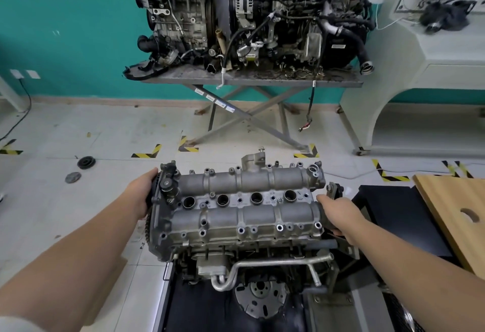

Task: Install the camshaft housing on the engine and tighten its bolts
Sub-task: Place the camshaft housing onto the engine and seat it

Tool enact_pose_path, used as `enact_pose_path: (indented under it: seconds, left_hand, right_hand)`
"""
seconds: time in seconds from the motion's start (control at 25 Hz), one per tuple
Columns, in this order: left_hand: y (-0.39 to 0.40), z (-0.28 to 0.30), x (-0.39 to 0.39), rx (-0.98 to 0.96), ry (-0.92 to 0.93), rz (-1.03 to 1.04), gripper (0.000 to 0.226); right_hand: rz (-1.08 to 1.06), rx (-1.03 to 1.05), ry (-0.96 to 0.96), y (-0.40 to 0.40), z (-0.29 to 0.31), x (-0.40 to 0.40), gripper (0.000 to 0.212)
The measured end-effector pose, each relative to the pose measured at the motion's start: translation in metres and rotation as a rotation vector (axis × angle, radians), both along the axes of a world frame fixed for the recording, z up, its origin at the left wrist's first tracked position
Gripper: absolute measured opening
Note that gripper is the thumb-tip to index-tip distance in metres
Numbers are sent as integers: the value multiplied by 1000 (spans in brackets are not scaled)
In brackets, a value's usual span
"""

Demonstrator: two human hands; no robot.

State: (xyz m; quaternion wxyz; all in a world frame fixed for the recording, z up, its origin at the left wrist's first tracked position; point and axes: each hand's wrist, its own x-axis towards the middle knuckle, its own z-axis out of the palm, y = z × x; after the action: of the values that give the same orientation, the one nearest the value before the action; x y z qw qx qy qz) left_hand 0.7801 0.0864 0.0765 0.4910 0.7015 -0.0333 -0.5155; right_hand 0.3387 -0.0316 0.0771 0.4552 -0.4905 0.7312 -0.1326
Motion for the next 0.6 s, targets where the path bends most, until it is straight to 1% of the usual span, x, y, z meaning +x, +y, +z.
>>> enact_pose_path:
  seconds: [0.08,0.16,0.2,0.28,0.36,0.44,0.48,0.52,0.6]
  left_hand:
    - [9,4,1,19,-48,-98,60]
    - [26,6,-3,54,-119,-145,69]
    - [35,6,-6,76,-114,-156,74]
    - [52,3,-15,89,18,-179,81]
    - [61,-2,-23,76,138,-186,87]
    - [62,-7,-28,84,153,-178,93]
    - [62,-9,-31,84,144,-179,89]
    - [62,-9,-34,79,138,-187,81]
    - [64,-7,-40,83,145,-210,55]
  right_hand:
    - [-12,47,-70,0,3,-2,42]
    - [-52,107,-142,3,5,0,40]
    - [-82,134,-185,5,6,1,37]
    - [-131,168,-260,8,7,5,32]
    - [-151,182,-295,10,10,9,31]
    - [-157,177,-311,13,13,11,32]
    - [-161,170,-315,14,13,12,31]
    - [-168,163,-318,16,14,12,30]
    - [-184,156,-329,18,13,11,26]
